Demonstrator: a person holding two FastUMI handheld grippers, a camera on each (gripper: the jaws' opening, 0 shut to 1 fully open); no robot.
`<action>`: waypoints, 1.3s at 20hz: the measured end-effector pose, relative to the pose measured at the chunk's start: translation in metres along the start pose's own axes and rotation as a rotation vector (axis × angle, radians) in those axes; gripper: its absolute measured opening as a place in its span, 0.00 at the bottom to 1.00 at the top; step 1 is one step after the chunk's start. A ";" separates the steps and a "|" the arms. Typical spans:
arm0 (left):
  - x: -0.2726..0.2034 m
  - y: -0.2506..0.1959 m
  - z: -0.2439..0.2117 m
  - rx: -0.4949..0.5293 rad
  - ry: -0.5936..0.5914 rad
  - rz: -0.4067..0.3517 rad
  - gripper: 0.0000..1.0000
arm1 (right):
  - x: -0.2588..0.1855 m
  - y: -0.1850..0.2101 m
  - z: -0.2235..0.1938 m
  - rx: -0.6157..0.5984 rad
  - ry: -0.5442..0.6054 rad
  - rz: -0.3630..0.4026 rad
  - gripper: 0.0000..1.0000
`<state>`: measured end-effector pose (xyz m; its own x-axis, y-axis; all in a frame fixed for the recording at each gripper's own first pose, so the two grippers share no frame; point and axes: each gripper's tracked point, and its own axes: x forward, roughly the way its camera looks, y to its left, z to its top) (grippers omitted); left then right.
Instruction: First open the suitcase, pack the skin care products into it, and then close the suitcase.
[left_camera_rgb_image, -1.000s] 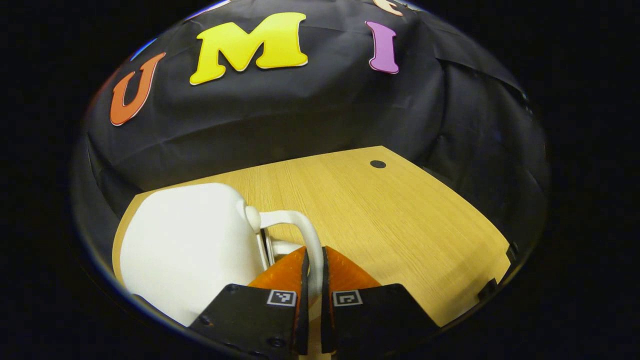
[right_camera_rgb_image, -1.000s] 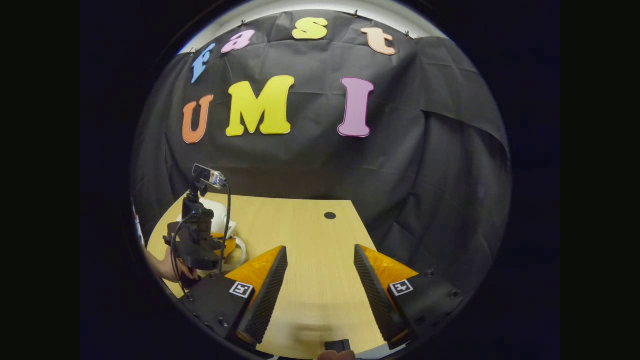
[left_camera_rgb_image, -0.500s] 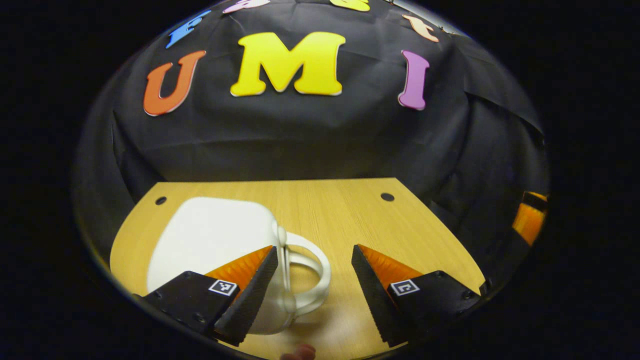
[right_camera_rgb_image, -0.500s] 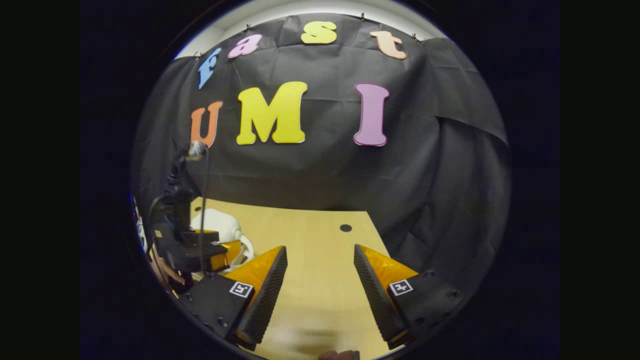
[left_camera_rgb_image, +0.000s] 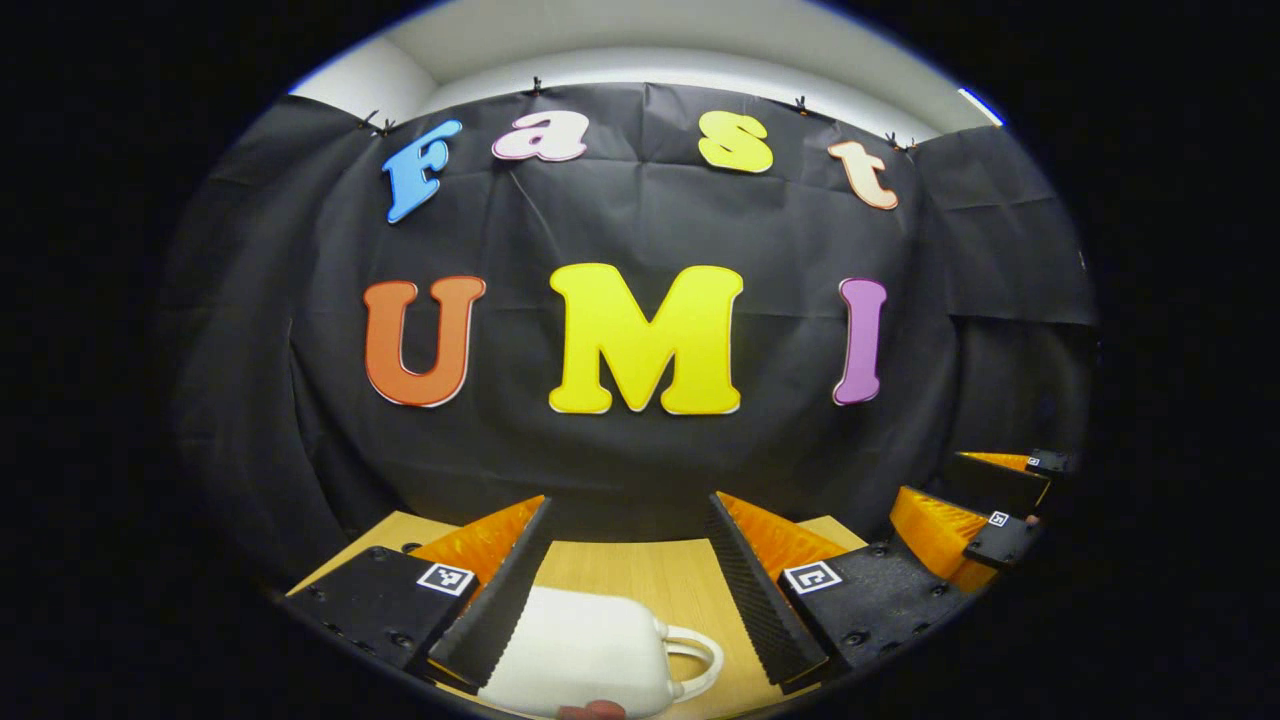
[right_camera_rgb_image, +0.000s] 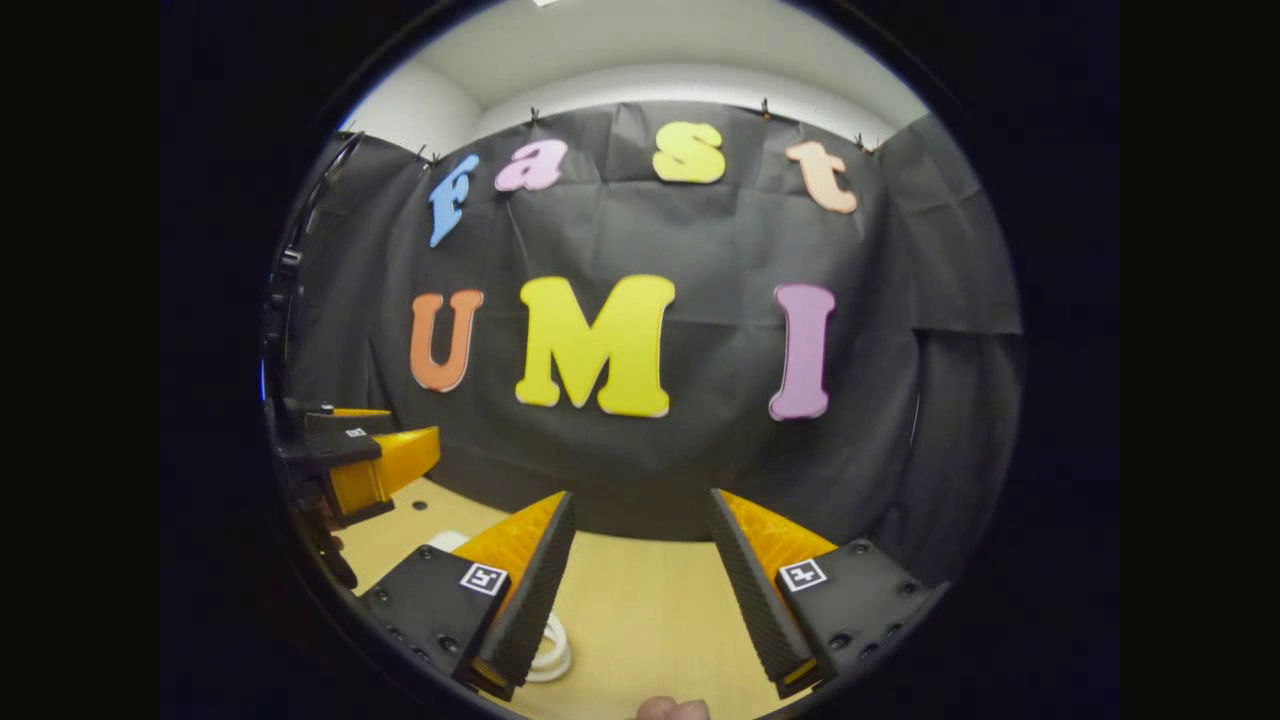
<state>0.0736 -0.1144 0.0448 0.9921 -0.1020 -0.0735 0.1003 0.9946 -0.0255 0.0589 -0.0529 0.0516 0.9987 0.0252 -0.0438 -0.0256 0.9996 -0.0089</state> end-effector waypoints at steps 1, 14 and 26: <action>-0.004 -0.001 0.005 0.000 -0.021 -0.009 0.96 | 0.000 0.007 0.005 0.002 -0.017 -0.006 0.80; -0.032 0.027 0.017 -0.028 -0.074 0.038 0.96 | -0.009 0.040 0.016 0.007 -0.075 -0.015 0.80; -0.043 0.051 0.012 -0.030 -0.064 0.088 0.96 | -0.005 0.078 0.014 0.008 -0.076 0.060 0.80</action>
<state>0.0375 -0.0587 0.0586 0.9998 -0.0123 -0.0134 0.0116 0.9986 -0.0515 0.0522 0.0247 0.0655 0.9958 0.0855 0.0316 -0.0855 0.9963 -0.0005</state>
